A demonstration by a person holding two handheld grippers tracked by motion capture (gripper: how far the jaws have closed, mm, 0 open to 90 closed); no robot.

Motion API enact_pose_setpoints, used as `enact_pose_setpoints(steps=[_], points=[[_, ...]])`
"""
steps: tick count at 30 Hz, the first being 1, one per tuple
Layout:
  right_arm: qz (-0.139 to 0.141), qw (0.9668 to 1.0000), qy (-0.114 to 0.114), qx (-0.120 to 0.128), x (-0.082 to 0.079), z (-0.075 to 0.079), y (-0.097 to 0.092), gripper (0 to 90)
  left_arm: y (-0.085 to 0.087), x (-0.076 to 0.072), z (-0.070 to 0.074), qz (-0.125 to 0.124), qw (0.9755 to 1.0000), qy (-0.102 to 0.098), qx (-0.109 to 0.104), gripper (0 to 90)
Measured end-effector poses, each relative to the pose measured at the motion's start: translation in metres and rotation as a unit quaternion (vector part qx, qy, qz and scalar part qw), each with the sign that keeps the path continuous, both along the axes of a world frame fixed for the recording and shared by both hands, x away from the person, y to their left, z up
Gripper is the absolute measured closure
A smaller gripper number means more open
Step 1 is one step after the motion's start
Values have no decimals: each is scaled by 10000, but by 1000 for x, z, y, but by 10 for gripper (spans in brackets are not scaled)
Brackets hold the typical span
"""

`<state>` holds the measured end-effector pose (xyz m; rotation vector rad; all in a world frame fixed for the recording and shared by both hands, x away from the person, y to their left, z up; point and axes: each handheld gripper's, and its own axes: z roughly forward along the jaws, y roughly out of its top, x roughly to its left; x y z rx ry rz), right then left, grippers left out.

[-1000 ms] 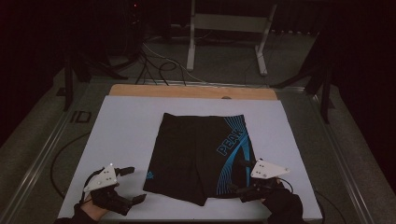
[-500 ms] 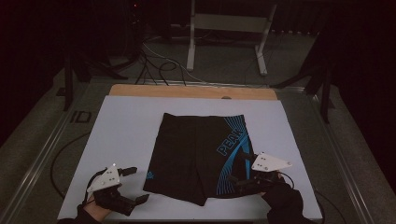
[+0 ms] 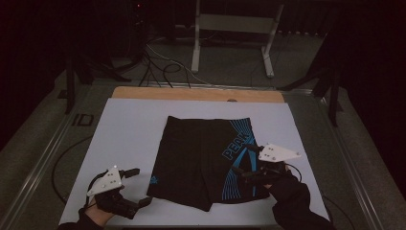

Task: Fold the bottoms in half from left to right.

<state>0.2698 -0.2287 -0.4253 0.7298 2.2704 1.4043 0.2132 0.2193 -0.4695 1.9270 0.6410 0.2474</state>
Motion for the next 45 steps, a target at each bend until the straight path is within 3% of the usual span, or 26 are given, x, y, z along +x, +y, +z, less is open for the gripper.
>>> enact_pose_setpoints(steps=[4,13,19,22,26,45], points=[[29,9999,-112,-52,11,12,4,97,-2,2,0,-29,10000,5,-1,0],[118,9998,-136,-108,31,24,20,97,-4,4,1,-13,10000,-22,11,0],[182,9997,-89,-104,42,24,28,97,-5,4,2,-11,10000,-60,29,0],[281,9995,-12,-133,55,24,44,97,-6,4,3,-17,10000,-57,24,0],[305,9994,7,-147,60,23,50,96,-7,4,1,-45,10000,-30,48,0],[551,9979,241,-259,109,11,100,97,-13,6,-8,-59,9997,116,194,0]])
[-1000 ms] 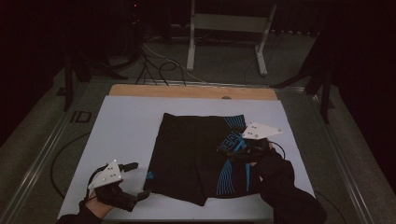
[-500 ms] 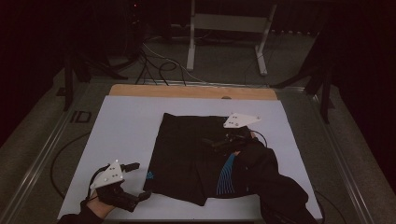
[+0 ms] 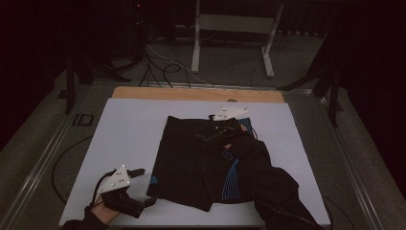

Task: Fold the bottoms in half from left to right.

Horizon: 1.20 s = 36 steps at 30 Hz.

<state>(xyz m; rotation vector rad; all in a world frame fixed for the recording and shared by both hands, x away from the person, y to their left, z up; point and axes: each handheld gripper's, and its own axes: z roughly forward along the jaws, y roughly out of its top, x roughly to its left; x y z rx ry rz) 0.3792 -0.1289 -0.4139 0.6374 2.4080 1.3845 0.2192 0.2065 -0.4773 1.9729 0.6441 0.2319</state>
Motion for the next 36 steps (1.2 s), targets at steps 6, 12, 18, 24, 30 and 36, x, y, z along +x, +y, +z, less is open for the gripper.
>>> enact_pose_setpoints(steps=[6,12,18,24,30,36], points=[[51,9999,85,-50,10,-3,13,97,-2,2,-4,-33,9999,96,126,0],[167,9996,173,-119,22,-9,29,97,-1,5,-10,26,9995,187,257,0],[272,9991,301,-136,31,-18,47,97,3,12,-17,253,9984,334,388,0],[347,9986,331,-203,37,-24,59,97,2,16,-23,241,9954,738,561,0],[343,9981,475,-210,44,-30,71,97,-4,20,-27,244,9915,928,881,44],[379,9978,477,-251,48,-35,78,97,-6,20,-29,119,9894,890,1139,178]])
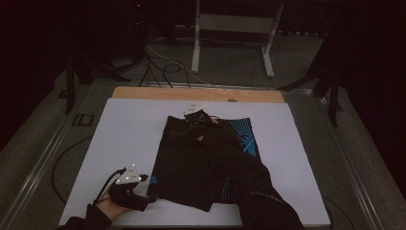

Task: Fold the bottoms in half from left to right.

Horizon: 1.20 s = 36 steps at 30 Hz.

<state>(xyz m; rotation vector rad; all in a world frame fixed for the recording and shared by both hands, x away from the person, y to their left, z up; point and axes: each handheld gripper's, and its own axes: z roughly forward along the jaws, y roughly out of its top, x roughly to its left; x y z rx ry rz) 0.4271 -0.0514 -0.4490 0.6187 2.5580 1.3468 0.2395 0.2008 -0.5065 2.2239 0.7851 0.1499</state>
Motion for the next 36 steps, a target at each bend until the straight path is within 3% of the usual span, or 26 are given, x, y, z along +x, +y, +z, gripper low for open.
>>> enact_pose_setpoints(steps=[4,8,19,25,30,33,36], points=[[34,10000,10,-37,1,-4,6,97,2,2,-3,-50,9999,78,56,287],[96,9999,-1,-72,3,-7,10,97,-1,2,-7,-144,9994,160,264,394],[38,10000,55,-18,6,-9,15,97,-11,-3,-7,-170,9975,-137,668,473],[39,9999,113,-41,8,-13,18,97,-11,-3,-7,-156,9973,-161,703,488],[60,9999,140,-22,11,-16,24,97,-6,3,-6,96,9985,-31,535,702],[47,9998,179,2,12,-18,26,97,-7,3,-6,63,9988,7,494,812],[38,9998,189,-14,14,-21,31,97,-10,3,-6,35,9988,-4,494,843]])
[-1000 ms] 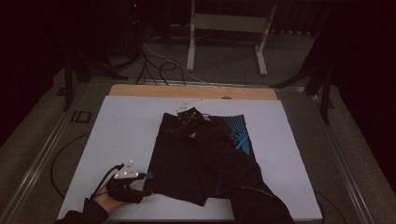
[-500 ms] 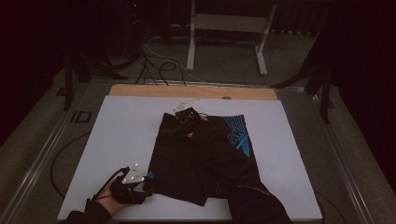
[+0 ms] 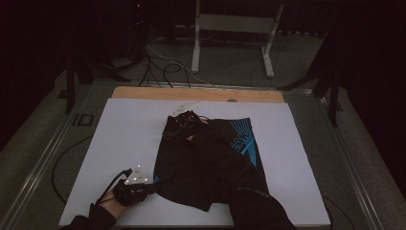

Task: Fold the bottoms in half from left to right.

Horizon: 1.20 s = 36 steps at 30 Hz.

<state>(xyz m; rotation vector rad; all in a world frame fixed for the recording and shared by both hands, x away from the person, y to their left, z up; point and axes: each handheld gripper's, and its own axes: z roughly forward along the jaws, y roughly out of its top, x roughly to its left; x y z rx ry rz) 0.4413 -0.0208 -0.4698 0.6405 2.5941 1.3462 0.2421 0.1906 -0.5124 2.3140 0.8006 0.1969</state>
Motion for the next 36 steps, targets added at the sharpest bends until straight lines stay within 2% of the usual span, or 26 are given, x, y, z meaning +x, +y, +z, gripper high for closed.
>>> enact_pose_setpoints(steps=[3,6,10,16,17,18,19,21,22,24,25,27,29,30,32,36], points=[[-42,10000,56,-4,1,-1,3,97,-2,-3,2,-31,10000,-67,-28,847],[-37,10000,-14,-90,6,-6,7,97,-2,-5,8,-21,9997,-210,-88,849],[-129,9997,-77,-174,11,-10,10,97,-2,-6,9,-23,9996,-268,-101,849],[-472,9986,143,-173,22,-20,19,130,-1,-5,8,1,9997,-216,-149,847],[-678,9973,234,-187,23,-23,24,137,-1,-5,8,10,9997,-194,-166,846],[-678,9973,234,-187,23,-23,24,137,-1,-5,8,10,9997,-194,-166,847],[-832,9960,244,-225,26,-26,29,145,0,-5,7,-5,9997,-175,-164,846],[-856,9957,274,-233,27,-27,31,151,0,-5,7,0,9997,-174,-167,846],[-1092,9933,215,-301,28,-30,34,274,0,-5,7,-1,9997,-186,-174,846],[-1183,9922,235,-303,29,-31,36,285,0,-5,7,11,9996,-193,-187,846],[-1308,9901,340,-382,31,-33,39,337,0,-5,7,2,9996,-192,-189,846],[-1334,9896,360,-406,32,-35,41,359,0,-5,7,5,9996,-189,-199,846],[-1436,9874,339,-574,33,-37,45,383,0,-5,7,0,9996,-181,-201,846],[-1576,9846,304,-698,34,-38,49,421,0,-5,7,-9,9996,-183,-205,847],[-1601,9836,298,-770,35,-40,50,421,0,-5,7,-9,9996,-187,-201,847],[-1743,9790,393,-984,34,-49,57,411,0,-5,7,-7,9996,-178,-221,847]])
